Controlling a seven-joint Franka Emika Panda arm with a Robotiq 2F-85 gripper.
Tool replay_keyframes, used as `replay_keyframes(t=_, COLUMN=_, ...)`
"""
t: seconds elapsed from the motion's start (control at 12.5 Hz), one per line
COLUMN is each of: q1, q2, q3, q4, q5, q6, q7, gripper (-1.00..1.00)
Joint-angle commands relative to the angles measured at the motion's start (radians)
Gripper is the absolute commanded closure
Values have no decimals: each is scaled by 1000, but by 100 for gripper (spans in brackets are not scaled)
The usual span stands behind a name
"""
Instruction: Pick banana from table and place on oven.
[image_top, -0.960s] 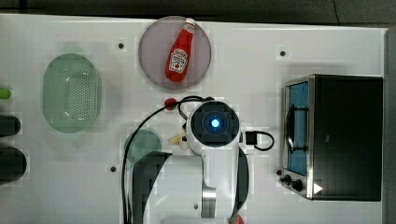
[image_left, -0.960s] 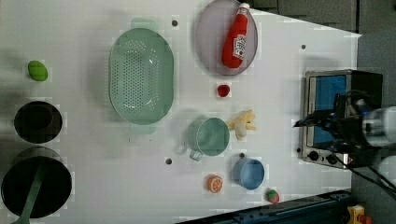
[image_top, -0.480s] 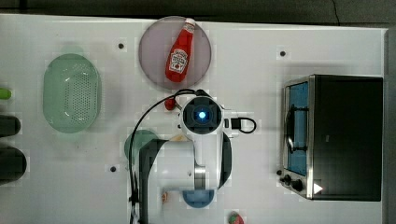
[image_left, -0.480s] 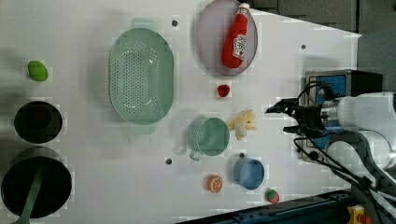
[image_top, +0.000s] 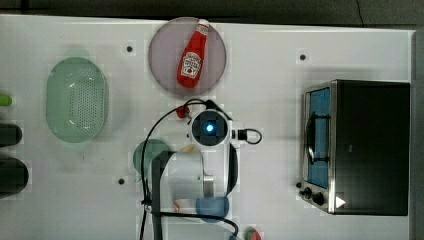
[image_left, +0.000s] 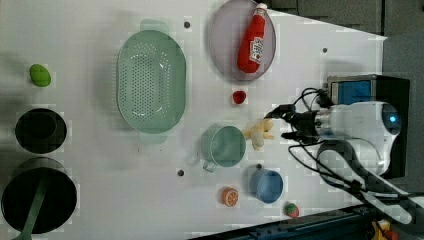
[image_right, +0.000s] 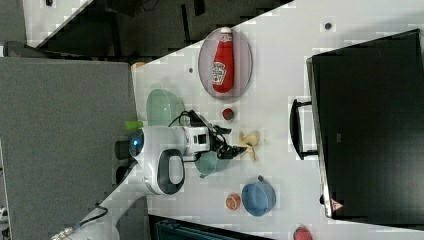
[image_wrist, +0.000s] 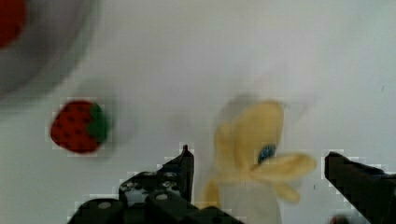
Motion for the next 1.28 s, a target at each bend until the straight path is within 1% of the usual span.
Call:
replay_keyframes(t=0.08, q1=13, q2=37, q3=6, q4=-8, q5=-3, q6=17, q7=134, gripper=-100)
replay_keyframes(t=0.24, q1=14, q2=67, q3=13, q4=-9, q5=-3, q6=51, q7=134, gripper=-100)
replay_keyframes(t=0.32, q1=14, q2=80, q3=13, q4=-9, q5=-3, q6=63, q7=134, gripper=-92)
replay_keyframes(t=0.56, q1=14, q2=99, q3=19, q4=-16, q5=-3, q6=104, q7=134, gripper=-18)
replay_keyframes(t=0.8, q1=14, q2=96, q3=21, q4=-17, q5=-3, q6=124, q7=134, gripper=48)
replay_keyframes(t=1.04, q1=13, q2=69, q3=21, q4=-17, q5=-3, q6=123, q7=134, gripper=50)
replay_keyframes(t=1.28, q1=14, q2=-38, q3=22, q4=2, q5=-3, q6=113, q7=134, gripper=50)
